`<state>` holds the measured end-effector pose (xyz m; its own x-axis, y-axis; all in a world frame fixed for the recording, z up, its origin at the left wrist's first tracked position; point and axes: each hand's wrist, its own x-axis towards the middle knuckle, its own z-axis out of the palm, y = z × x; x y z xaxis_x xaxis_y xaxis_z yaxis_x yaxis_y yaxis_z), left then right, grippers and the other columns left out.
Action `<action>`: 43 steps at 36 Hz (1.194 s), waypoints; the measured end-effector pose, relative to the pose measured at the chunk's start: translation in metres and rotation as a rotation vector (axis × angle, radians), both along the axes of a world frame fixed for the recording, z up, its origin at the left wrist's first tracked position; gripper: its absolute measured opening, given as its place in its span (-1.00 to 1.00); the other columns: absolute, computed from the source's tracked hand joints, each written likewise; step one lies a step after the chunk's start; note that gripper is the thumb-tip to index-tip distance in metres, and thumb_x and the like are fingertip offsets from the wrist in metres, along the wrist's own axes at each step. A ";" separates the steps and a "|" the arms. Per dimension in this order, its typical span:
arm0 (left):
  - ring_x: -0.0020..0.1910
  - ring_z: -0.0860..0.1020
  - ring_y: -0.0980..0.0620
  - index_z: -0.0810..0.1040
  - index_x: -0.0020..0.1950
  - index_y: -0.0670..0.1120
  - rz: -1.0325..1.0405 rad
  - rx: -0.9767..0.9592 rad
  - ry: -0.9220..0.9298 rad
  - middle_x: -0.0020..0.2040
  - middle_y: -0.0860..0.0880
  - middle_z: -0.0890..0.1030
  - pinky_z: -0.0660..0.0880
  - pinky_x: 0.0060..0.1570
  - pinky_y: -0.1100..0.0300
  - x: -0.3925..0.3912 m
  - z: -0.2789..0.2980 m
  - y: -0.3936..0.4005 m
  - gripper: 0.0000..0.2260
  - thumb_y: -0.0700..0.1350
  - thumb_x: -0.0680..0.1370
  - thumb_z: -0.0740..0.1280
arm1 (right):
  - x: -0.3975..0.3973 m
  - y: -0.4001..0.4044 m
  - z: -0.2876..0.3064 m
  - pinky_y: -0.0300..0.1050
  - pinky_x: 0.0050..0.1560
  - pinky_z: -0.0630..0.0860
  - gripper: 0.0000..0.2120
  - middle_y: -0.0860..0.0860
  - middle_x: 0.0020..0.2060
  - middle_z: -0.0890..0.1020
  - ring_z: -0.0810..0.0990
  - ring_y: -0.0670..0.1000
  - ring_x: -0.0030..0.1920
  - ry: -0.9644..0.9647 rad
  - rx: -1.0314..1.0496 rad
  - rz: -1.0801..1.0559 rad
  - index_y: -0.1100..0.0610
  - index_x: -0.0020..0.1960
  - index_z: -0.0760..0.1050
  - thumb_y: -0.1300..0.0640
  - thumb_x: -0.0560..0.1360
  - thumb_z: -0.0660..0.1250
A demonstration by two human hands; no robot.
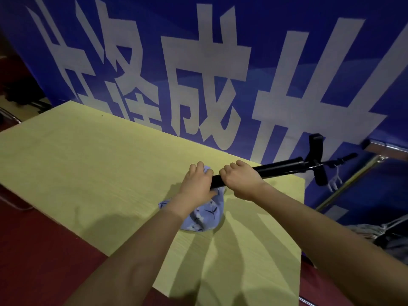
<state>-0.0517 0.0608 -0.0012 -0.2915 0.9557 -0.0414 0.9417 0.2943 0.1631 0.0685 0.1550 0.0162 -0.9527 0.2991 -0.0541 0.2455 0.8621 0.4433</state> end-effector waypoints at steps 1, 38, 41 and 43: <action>0.18 0.33 -0.14 0.38 0.25 -0.13 0.014 0.007 0.043 0.23 -0.14 0.34 0.34 0.10 0.09 0.000 -0.001 0.001 -0.59 0.07 0.51 0.32 | 0.000 -0.001 0.001 -0.09 -0.06 0.36 -0.82 0.12 -0.06 0.57 0.55 0.12 -0.08 0.006 0.034 0.020 0.21 0.07 0.42 0.28 0.46 0.24; 0.04 0.33 -0.08 0.47 0.13 -0.19 0.170 0.350 -0.411 0.03 -0.13 0.42 0.35 0.04 0.11 -0.033 -0.007 -0.009 -0.68 0.03 0.54 0.32 | -0.034 -0.004 -0.057 -0.19 0.02 0.33 -0.46 0.13 0.40 0.40 0.46 0.17 0.29 0.440 -1.141 -0.424 0.11 0.52 0.09 0.28 0.57 0.11; 0.06 0.32 -0.05 0.46 0.12 -0.18 0.168 0.366 -0.489 0.01 -0.09 0.39 0.32 0.01 0.16 -0.034 -0.003 -0.010 -0.71 0.01 0.54 0.32 | -0.038 -0.001 -0.058 -0.06 0.06 0.30 -0.38 0.11 0.29 0.51 0.49 0.19 0.22 0.313 -1.028 -0.440 0.05 0.53 0.02 0.23 0.53 0.17; 0.06 0.32 -0.03 0.46 0.09 -0.18 0.184 0.385 -0.536 -0.01 -0.06 0.38 0.27 -0.05 0.21 -0.035 -0.001 -0.010 -0.73 0.00 0.54 0.32 | -0.038 0.001 -0.061 0.00 0.09 0.21 -0.36 0.05 0.26 0.52 0.47 0.15 0.23 0.266 -0.971 -0.471 0.07 0.52 0.02 0.18 0.51 0.20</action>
